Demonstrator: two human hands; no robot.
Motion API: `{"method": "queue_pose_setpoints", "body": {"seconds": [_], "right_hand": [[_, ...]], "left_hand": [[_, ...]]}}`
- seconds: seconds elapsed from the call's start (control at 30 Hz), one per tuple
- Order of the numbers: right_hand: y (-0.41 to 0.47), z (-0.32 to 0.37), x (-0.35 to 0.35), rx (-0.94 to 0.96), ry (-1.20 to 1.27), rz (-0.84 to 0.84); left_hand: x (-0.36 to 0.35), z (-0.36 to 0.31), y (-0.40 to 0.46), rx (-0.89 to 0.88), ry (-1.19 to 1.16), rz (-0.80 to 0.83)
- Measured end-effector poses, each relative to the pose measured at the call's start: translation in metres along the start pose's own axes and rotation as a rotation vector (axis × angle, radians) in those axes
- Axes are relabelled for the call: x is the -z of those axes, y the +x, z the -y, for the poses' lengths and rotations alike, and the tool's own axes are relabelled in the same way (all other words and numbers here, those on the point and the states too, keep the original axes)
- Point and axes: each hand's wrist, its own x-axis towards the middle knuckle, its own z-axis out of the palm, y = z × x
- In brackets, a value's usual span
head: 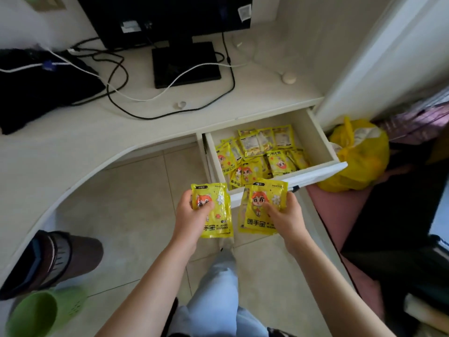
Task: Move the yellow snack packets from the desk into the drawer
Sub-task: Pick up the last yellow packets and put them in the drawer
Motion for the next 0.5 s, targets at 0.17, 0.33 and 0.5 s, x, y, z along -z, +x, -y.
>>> {"method": "queue_pose_setpoints", "body": {"seconds": [0.17,0.33,0.5], "right_hand": [[0.052,0.02,0.001,-0.016,0.0,0.013],[0.101,0.04,0.001,-0.017,-0.028,0.025],[0.145,0.053,0.003,-0.054,-0.159,0.031]], "left_hand": [[-0.029,-0.026,0.05,0.033,0.006,0.019],[-0.06,-0.044,0.096,0.071,0.054,0.036],[-0.094,-0.041,0.131,0.145,0.173,0.045]]}}
